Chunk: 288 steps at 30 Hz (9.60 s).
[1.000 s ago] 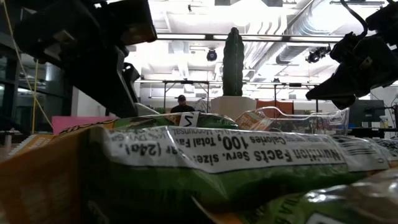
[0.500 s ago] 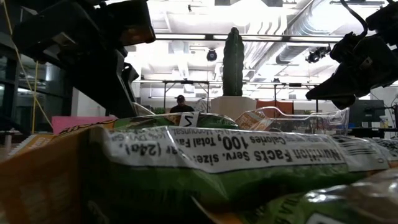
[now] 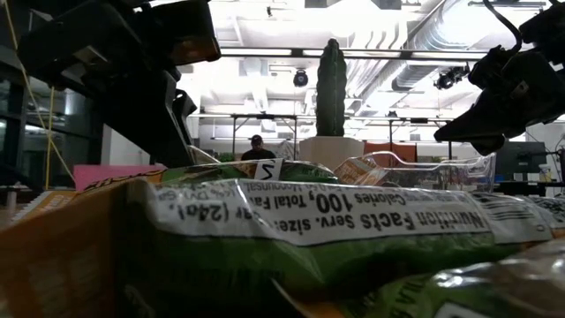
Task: Pick and place Granola Bars by type
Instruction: Put the yellow granola bar into the orange bin
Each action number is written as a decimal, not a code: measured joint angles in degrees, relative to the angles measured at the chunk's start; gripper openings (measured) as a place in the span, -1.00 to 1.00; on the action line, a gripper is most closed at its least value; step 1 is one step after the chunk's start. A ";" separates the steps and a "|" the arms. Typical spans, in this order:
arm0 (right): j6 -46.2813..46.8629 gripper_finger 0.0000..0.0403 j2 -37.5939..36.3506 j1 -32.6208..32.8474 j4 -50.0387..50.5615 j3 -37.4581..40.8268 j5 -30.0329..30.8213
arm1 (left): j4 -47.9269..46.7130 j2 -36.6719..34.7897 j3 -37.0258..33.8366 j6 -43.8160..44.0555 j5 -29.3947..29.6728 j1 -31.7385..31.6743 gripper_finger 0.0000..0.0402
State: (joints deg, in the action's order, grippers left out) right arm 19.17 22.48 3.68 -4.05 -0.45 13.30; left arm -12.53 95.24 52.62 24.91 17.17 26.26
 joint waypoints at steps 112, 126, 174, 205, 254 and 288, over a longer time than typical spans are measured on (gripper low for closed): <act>0.07 -1.00 0.00 0.01 -0.02 -0.02 0.02 | -31.21 2.47 31.89 17.33 -2.67 -52.87 -0.66; 0.04 -1.00 0.00 0.01 -0.02 -0.01 0.02 | -26.46 2.45 20.30 26.45 -4.81 -52.87 -0.66; -0.02 -1.00 0.00 0.02 0.00 0.00 0.03 | -6.38 7.60 14.56 14.31 -18.10 -49.86 0.21; -0.02 -1.00 -0.02 0.02 0.02 0.00 0.02 | -18.47 -26.23 14.60 -4.71 -30.28 -29.77 0.22; 0.00 -1.00 0.00 0.01 -0.02 -0.02 0.01 | -6.88 5.06 11.50 7.93 7.76 13.90 0.22; 0.03 -1.00 -0.02 0.02 0.03 -0.02 0.02 | -6.15 12.99 11.51 6.71 5.00 8.95 0.22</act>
State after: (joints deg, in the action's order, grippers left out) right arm 19.20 22.46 3.70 -4.02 -0.47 13.32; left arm -18.69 108.23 64.14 31.62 22.16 35.21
